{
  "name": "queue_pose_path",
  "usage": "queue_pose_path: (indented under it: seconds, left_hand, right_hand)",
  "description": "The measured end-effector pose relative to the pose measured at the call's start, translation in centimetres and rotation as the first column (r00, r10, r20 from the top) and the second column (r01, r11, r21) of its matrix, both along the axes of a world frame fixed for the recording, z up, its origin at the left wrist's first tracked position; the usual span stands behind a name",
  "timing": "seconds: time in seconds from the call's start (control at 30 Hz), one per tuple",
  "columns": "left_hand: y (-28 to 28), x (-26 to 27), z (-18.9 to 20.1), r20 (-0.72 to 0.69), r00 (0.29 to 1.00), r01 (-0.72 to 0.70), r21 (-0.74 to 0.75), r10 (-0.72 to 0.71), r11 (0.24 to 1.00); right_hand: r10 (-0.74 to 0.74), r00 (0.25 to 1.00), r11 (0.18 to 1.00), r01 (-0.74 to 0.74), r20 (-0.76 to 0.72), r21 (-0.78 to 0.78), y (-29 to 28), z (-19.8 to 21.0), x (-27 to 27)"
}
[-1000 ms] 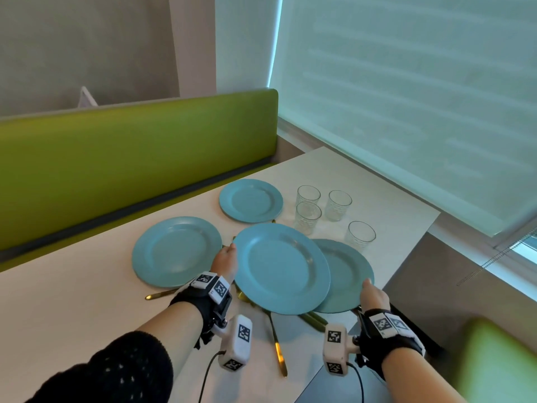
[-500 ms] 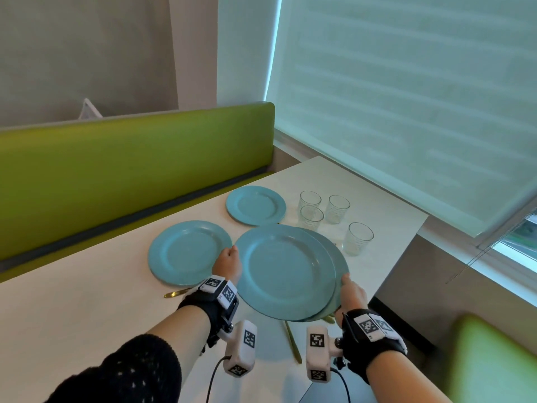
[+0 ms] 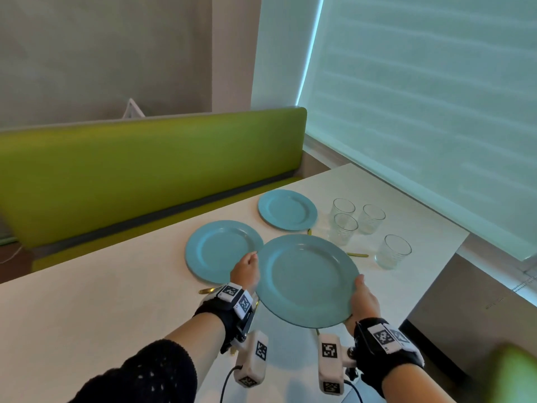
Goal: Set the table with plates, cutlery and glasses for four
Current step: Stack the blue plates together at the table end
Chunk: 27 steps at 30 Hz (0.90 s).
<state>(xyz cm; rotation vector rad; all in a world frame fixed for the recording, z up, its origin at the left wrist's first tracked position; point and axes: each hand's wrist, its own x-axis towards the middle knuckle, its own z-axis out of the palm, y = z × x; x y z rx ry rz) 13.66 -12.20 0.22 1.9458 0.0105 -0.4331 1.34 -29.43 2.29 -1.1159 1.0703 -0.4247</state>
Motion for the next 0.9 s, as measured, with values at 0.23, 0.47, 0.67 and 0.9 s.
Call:
queue_pose_path:
  seconds: [0.23, 0.47, 0.67, 0.9]
  left_hand:
    - [4.0, 6.3, -2.1, -0.117, 0.967, -0.174, 0.351, 0.227, 0.920]
    - [6.7, 10.4, -6.1, -0.322, 0.864, -0.246, 0.403, 0.388, 0.882]
    - [6.7, 11.3, -8.0, -0.411, 0.774, -0.459, 0.161, 0.482, 0.874]
    - [5.8, 11.1, -4.3, -0.204, 0.833, -0.518, 0.039, 0.514, 0.854]
  right_hand:
    - [0.062, 0.994, 0.993, -0.071, -0.093, -0.095, -3.2, 0.1, 5.5]
    - [0.085, 0.995, 0.994, -0.088, -0.054, -0.059, -6.0, -1.5, 9.1]
    - [0.090, 0.993, 0.994, -0.094, -0.079, -0.053, -6.8, -2.9, 11.0]
    - [0.135, 0.985, 0.989, -0.141, -0.104, -0.052, -5.7, -2.6, 12.3]
